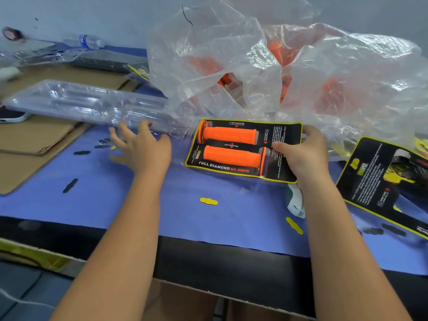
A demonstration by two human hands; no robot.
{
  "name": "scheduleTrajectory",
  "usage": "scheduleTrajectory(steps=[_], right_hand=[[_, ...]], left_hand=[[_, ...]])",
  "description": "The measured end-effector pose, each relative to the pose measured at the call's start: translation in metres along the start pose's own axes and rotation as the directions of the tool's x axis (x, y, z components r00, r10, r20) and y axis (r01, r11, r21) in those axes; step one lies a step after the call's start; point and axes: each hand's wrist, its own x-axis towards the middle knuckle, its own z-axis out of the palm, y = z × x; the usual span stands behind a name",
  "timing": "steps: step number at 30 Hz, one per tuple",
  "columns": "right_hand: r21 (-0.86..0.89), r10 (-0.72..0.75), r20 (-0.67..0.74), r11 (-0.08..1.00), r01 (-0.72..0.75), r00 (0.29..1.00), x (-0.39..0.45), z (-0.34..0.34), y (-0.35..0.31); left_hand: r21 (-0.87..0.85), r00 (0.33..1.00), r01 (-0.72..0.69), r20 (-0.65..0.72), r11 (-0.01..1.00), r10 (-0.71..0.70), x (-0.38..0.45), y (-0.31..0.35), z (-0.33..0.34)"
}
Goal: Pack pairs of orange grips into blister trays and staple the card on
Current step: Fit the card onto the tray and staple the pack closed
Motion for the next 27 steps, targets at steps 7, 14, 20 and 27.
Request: scheduleTrajectory(steps=[7, 14, 20, 27], right_hand=[[0.007, 0.005, 0.000, 1.000, -0.005, 1.000, 0.001, 0.000, 0.000], [0.111, 0.021, 0.032, 0.994, -0.024, 0.999, 0.002, -0.003, 0.002], [0.271, 0.069, 0.010, 0.960, -0.069, 0.998, 0.006, -0.006, 0.000], [0.395, 0.107, 0.058, 0.910, -0.122, 0.993, 0.006, -0.010, -0.001]], left_hand=[[-0.249, 0.939, -0.297, -0.251, 0.922, 0.235, -0.012, 0.016, -0.015], [-0.111, 0.439, -0.895, -0.392, 0.433, 0.808, -0.047, 0.046, -0.016], [-0.424, 0.141, -0.903, -0.153, 0.064, 0.978, -0.082, 0.065, -0.013], [-0.438, 0.462, -0.809, -0.061, 0.392, 0.885, -0.075, 0.066, -0.010]])
